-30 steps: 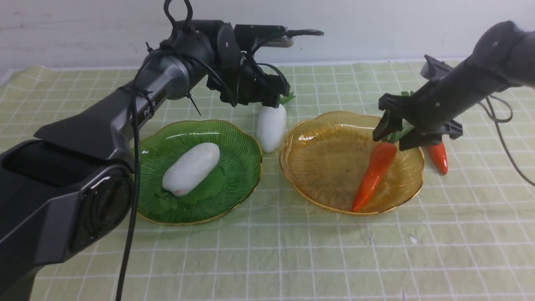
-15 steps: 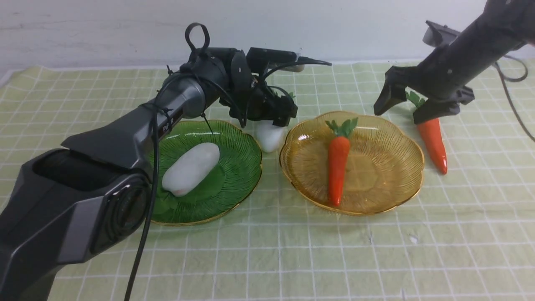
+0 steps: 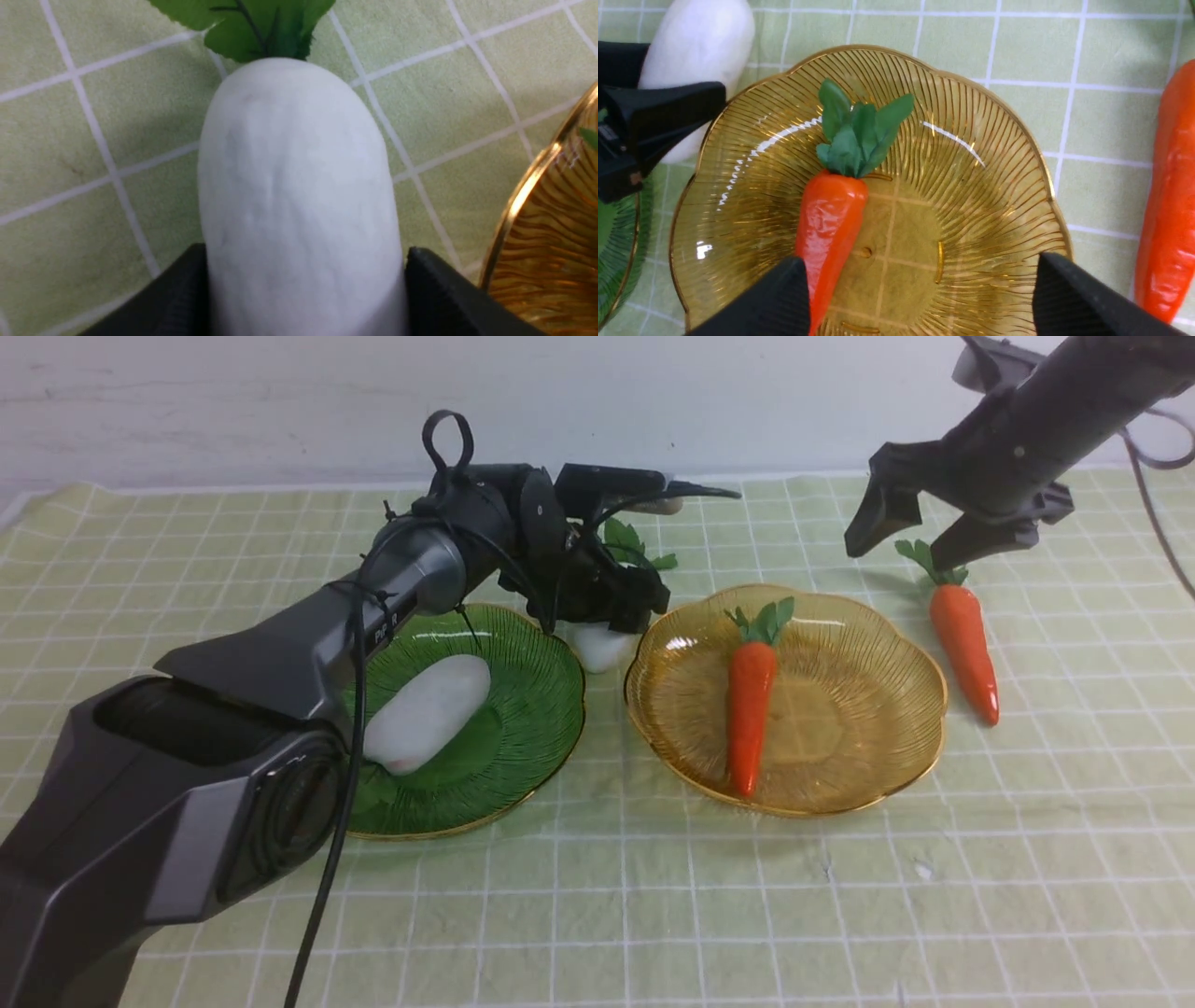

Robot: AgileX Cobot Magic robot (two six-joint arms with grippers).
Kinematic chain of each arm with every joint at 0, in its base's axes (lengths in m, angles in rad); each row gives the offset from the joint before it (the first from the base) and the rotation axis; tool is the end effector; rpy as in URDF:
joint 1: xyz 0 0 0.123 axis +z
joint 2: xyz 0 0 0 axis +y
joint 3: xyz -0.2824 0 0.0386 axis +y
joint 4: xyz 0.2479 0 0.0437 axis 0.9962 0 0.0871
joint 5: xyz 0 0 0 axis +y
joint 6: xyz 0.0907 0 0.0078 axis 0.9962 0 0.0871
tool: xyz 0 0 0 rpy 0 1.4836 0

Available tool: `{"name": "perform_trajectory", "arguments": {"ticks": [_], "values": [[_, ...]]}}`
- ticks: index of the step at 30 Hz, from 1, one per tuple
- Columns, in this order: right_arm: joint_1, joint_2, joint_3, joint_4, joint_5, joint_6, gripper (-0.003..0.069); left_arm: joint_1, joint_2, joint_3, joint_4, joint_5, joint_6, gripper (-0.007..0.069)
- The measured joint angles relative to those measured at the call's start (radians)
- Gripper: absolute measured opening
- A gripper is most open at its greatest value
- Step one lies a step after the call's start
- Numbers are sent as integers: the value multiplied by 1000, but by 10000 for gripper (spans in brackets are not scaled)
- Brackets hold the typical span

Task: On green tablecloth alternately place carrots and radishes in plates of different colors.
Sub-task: 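Pick up the white radish and place it in the left plate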

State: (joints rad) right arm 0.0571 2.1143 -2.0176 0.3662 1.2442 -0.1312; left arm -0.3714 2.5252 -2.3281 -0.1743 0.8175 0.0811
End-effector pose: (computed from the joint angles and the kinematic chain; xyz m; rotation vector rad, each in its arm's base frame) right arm 0.4558 0.0570 0.2835 -0.1740 2.7672 0.4956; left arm 0.5167 -0.2136 0.1772 0.4685 2.4662 -0.3285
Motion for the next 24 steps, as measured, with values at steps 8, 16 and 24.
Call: {"name": "perform_trajectory", "arguments": {"ticks": [8, 16, 24], "values": [[0, -41, -4, -293, -2, 65, 464, 18, -221, -137, 66, 262, -1, 458], [-7, 39, -5, -413, -64, 182, 461, 35, -386, -112, 143, 433, -12, 458], [-37, 186, -6, -366, -93, 206, 461, 58, -615, 297, 147, 435, -37, 458]]}}
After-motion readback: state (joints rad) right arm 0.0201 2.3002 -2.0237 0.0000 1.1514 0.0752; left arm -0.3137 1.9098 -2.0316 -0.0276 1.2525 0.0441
